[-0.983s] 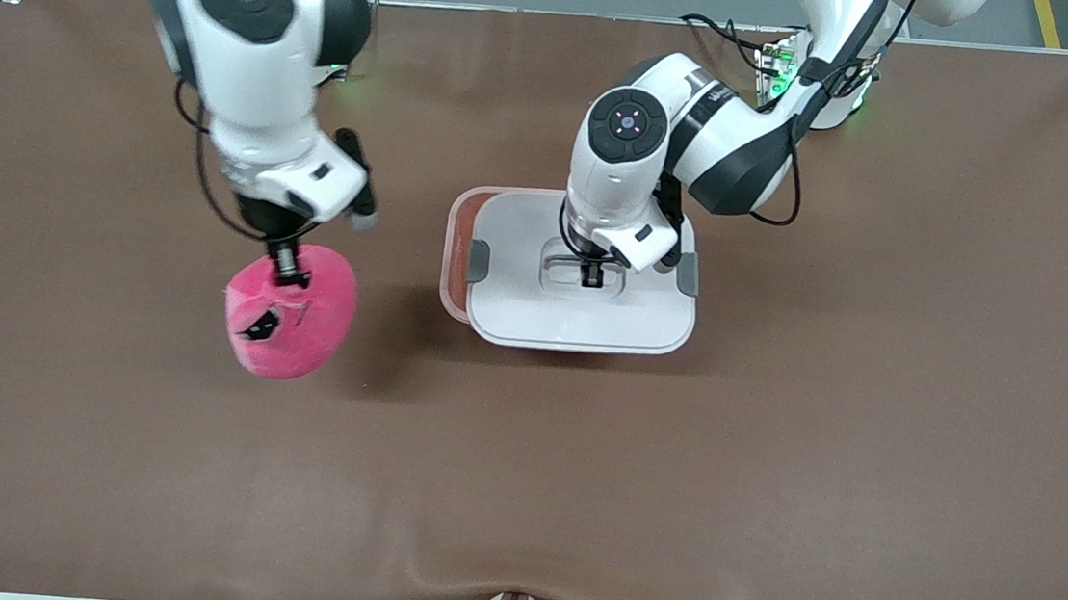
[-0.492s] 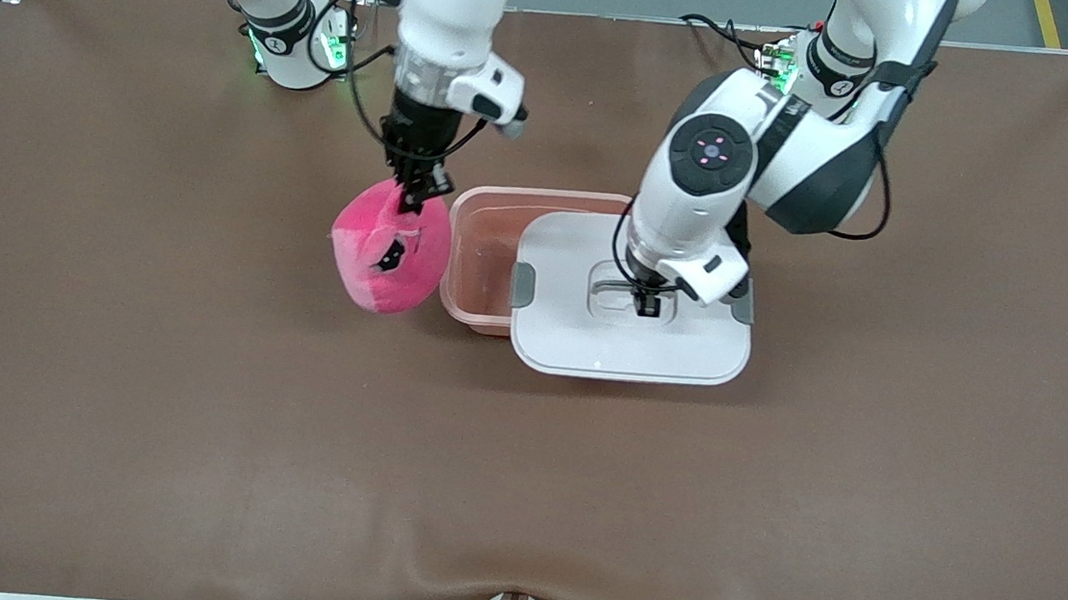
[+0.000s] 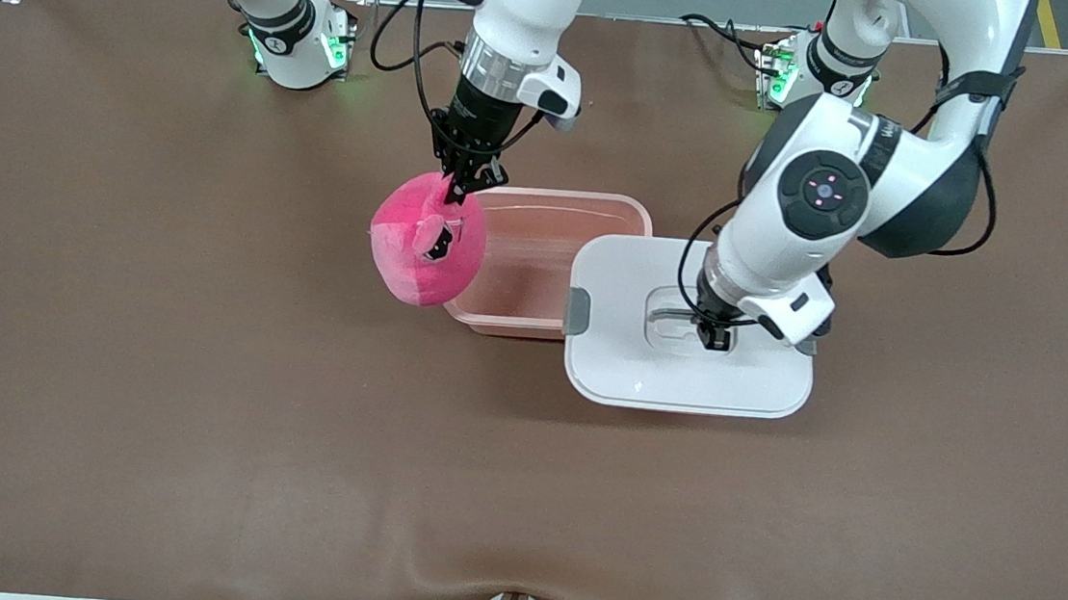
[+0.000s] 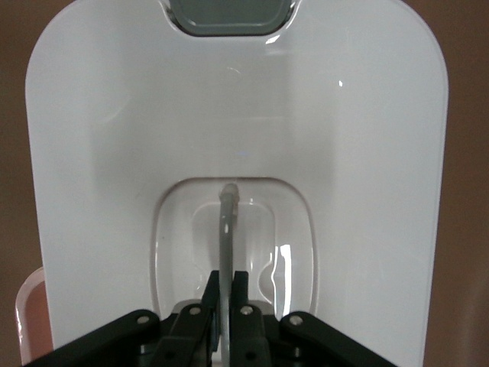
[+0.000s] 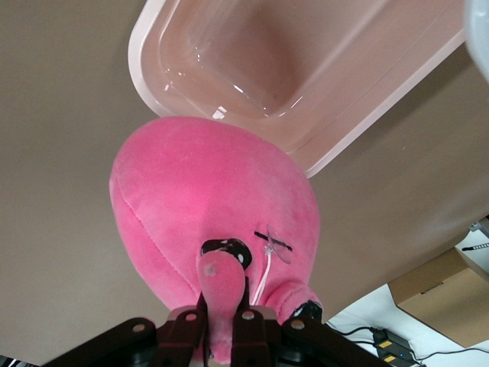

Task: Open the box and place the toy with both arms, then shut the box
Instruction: 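Lower the pink toy into the box and open the right gripper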

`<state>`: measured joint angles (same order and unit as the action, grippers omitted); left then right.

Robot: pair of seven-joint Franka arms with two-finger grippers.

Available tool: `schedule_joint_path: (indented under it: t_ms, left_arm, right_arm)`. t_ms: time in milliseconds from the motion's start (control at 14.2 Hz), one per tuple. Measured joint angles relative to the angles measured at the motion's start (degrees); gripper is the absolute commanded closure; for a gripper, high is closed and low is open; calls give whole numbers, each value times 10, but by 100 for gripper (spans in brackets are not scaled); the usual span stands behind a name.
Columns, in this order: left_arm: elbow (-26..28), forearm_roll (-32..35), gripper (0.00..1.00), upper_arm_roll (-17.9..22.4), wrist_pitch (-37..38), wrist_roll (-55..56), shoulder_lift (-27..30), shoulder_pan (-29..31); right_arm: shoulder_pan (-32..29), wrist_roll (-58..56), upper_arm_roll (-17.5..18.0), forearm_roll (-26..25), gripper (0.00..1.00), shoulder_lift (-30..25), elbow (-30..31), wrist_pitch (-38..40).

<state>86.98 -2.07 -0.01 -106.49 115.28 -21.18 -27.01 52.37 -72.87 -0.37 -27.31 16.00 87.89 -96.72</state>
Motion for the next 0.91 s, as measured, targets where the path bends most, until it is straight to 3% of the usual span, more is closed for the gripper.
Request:
schedule_joint_path:
  t_ms: [421, 492, 562, 632, 913]
  left_arm:
    - [0, 11, 100, 0, 0, -46, 0, 35]
    - [0, 11, 100, 0, 0, -60, 0, 45]
    - [0, 11, 100, 0, 1, -72, 0, 53]
    - [0, 11, 100, 0, 1, -82, 0, 60]
    - [2, 11, 100, 0, 3, -108, 0, 75]
  right_arm:
    - [42, 39, 0, 0, 99, 36, -9, 3]
    - [48, 46, 0, 0, 84, 42, -11, 3]
    - [53, 52, 0, 0, 52, 48, -12, 3]
    - [56, 58, 0, 0, 1, 52, -15, 3]
    - [65, 95, 0, 0, 0, 65, -24, 4]
